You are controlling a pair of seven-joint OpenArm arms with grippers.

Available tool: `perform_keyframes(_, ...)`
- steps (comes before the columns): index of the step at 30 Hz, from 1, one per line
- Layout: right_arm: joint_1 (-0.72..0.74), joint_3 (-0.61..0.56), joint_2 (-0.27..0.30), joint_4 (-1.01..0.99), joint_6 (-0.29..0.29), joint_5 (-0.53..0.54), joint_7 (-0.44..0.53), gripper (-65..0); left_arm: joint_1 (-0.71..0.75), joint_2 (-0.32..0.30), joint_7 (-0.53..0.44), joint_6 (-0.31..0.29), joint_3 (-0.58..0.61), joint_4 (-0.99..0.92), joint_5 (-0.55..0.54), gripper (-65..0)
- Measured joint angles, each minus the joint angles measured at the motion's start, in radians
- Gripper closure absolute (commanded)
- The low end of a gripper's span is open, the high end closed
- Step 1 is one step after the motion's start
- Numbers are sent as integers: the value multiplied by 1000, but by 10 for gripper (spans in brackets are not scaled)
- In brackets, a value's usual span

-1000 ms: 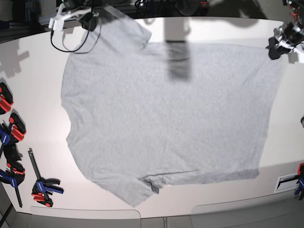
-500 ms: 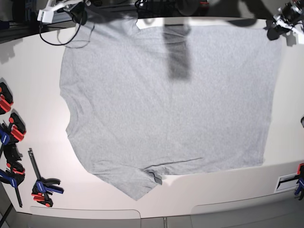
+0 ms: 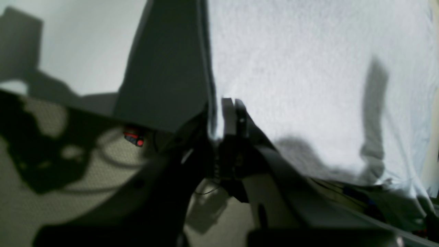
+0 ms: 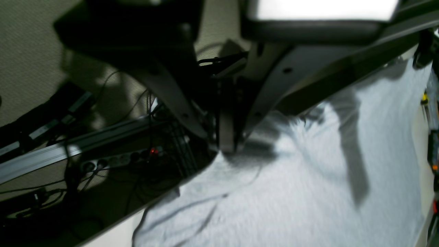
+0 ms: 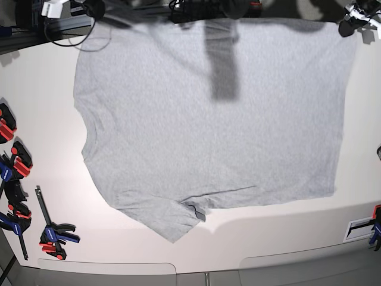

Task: Fold the T-shirt properly
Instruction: 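Grip the shirt edges with both grippers and drag it toward the robot, then reposition the right gripper along the shirt's shoulder edge and grasp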

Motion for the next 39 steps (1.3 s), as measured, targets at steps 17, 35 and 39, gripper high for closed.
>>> perform_keyframes(17, 72, 74, 0, 8, 116, 129, -29, 0, -38, 2, -7, -7, 0, 0, -74, 0)
perform_keyframes(35, 428, -308, 22, 8, -29, -464, 81, 0, -211, 3, -109, -10, 90, 0, 70, 0)
perform_keyframes(39, 466, -337, 22, 8, -76, -546, 105, 0, -243, 2, -137, -10, 106, 0, 133, 0)
